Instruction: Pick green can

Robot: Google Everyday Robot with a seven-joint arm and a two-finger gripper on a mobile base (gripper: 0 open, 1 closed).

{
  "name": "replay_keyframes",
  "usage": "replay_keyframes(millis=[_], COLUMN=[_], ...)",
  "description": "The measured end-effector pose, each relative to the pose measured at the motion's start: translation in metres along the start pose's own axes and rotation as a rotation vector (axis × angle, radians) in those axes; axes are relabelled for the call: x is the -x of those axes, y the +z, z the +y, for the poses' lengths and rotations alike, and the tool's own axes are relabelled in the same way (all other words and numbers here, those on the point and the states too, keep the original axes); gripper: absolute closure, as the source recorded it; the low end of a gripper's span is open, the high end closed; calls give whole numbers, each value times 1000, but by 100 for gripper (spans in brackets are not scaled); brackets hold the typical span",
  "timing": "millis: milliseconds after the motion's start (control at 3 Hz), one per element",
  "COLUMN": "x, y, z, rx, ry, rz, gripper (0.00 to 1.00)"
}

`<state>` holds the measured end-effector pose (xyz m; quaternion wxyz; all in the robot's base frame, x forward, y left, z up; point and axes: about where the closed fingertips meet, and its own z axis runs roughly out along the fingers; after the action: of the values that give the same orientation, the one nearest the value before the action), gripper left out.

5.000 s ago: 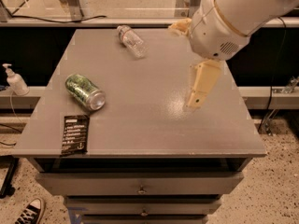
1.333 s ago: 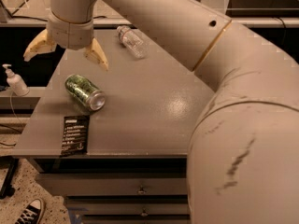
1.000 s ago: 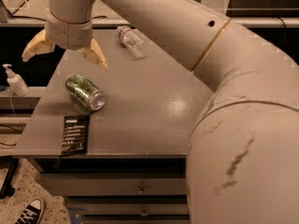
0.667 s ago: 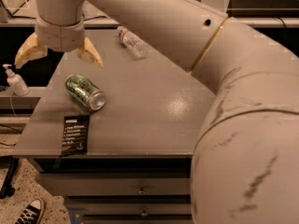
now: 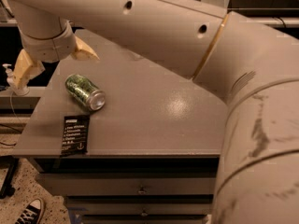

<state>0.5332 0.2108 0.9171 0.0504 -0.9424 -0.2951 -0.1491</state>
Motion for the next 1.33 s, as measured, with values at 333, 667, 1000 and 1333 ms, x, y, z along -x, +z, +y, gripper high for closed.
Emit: replay_keyframes(millis=[333, 667, 1000, 1333], x=[-6, -16, -22, -18], y=[8, 17, 30, 38], z=[8, 20, 36, 50], rx=[52, 61, 50, 33], ry=[-98, -106, -71, -23], rz=[0, -12, -37, -52], gripper=[0, 0, 0, 0])
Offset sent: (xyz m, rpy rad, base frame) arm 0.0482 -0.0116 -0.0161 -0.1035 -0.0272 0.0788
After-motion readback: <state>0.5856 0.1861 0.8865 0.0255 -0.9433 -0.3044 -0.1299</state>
